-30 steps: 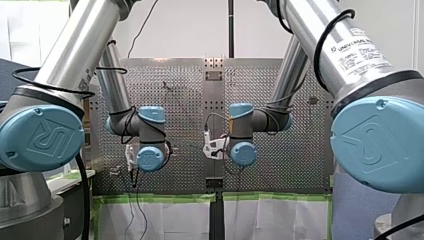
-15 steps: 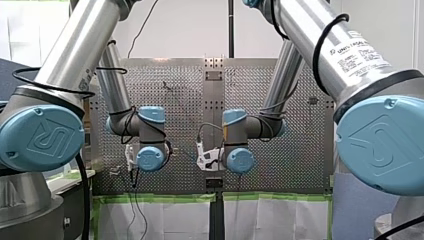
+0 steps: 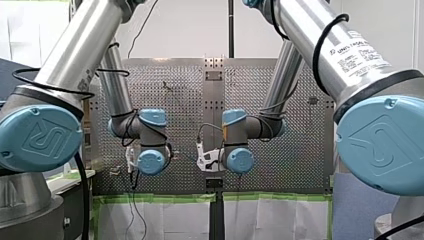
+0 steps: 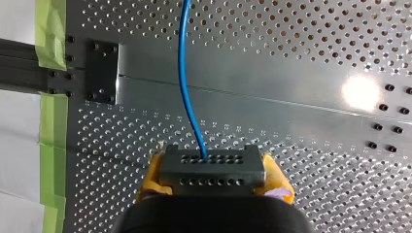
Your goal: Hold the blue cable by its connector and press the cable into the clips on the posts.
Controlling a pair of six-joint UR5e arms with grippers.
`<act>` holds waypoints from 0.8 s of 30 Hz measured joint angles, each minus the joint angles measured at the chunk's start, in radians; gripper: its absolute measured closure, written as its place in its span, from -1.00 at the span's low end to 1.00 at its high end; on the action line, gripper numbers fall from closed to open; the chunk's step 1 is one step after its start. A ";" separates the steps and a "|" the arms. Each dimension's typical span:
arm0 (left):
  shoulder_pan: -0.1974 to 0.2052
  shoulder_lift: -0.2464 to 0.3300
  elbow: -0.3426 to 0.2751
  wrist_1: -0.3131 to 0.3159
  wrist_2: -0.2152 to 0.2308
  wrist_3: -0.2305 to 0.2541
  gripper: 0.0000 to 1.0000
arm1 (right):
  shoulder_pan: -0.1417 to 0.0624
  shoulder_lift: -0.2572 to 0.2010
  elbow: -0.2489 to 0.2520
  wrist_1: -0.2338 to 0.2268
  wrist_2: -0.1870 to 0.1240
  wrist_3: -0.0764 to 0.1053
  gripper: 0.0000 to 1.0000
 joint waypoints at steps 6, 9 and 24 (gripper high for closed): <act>-0.062 -0.062 0.000 0.047 -0.062 0.037 0.98 | 0.000 0.000 0.000 0.000 0.000 0.000 1.00; -0.093 -0.096 0.000 0.052 -0.096 0.041 0.98 | 0.000 0.000 0.000 0.000 0.000 0.000 1.00; -0.124 -0.141 0.000 0.044 -0.194 0.041 0.98 | -0.012 0.012 -0.012 0.012 0.012 0.012 1.00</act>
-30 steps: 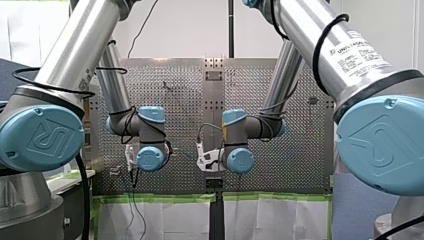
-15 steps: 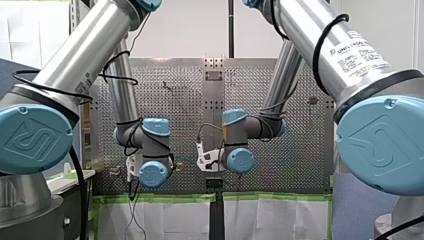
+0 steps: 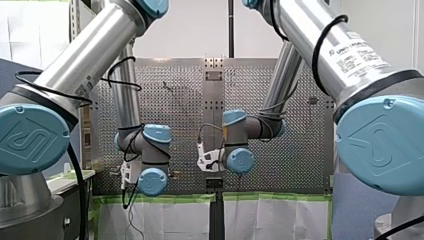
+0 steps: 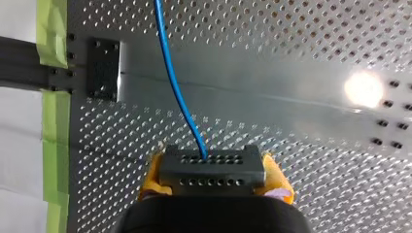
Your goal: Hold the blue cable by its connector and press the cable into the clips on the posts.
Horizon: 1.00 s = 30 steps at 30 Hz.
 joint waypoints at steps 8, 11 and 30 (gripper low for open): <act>-0.035 0.060 0.000 -0.055 -0.044 -0.041 0.98 | -0.007 -0.031 -0.044 0.067 0.035 0.048 1.00; -0.029 0.088 0.000 -0.083 -0.048 -0.063 0.98 | -0.007 -0.061 -0.047 0.098 0.021 0.057 1.00; 0.096 0.282 0.000 -0.251 0.065 -0.020 0.98 | -0.017 -0.159 -0.096 0.212 -0.091 0.088 1.00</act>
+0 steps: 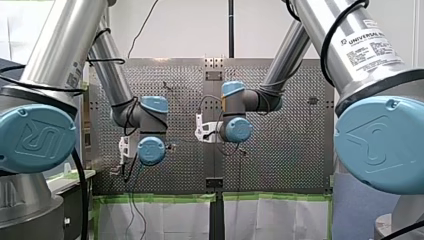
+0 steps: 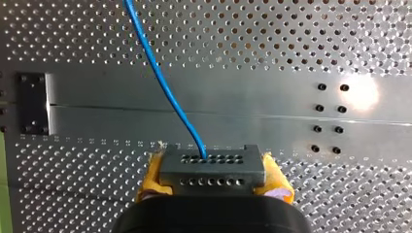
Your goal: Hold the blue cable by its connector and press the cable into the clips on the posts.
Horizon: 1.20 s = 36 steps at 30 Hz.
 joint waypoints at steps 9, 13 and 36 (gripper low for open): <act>0.089 0.089 0.001 -0.043 0.089 0.045 0.98 | -0.007 0.000 -0.046 0.041 -0.003 0.012 1.00; 0.128 0.128 0.001 -0.046 0.128 0.058 0.98 | -0.010 0.000 -0.074 0.064 -0.008 0.013 1.00; 0.287 0.228 0.111 -0.214 0.205 0.073 0.98 | -0.016 -0.040 -0.221 0.162 -0.084 0.026 1.00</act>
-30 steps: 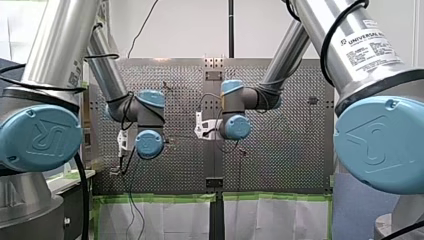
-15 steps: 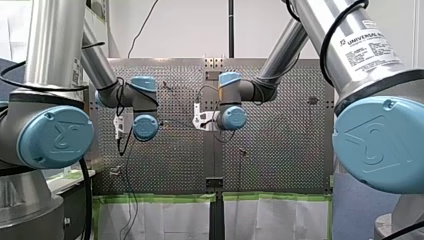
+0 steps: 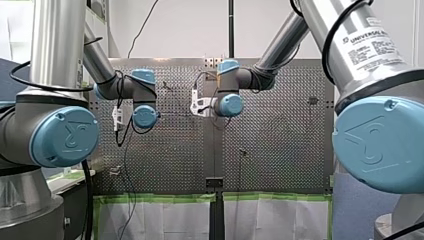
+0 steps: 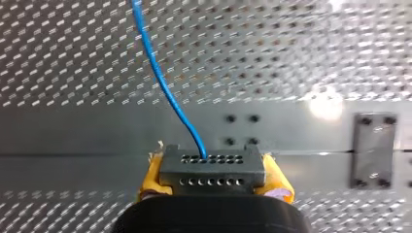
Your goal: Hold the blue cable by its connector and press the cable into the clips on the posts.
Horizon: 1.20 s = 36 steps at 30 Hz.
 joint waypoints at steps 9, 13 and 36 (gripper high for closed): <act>0.023 0.011 0.038 -0.049 0.043 -0.024 0.98 | -0.001 -0.009 -0.068 0.065 -0.053 0.008 1.00; 0.035 0.030 0.060 -0.080 0.046 -0.029 0.98 | -0.003 -0.009 -0.079 0.078 -0.054 0.017 1.00; 0.049 0.064 0.187 -0.217 0.148 -0.067 0.98 | -0.054 -0.008 -0.136 0.103 -0.077 0.094 1.00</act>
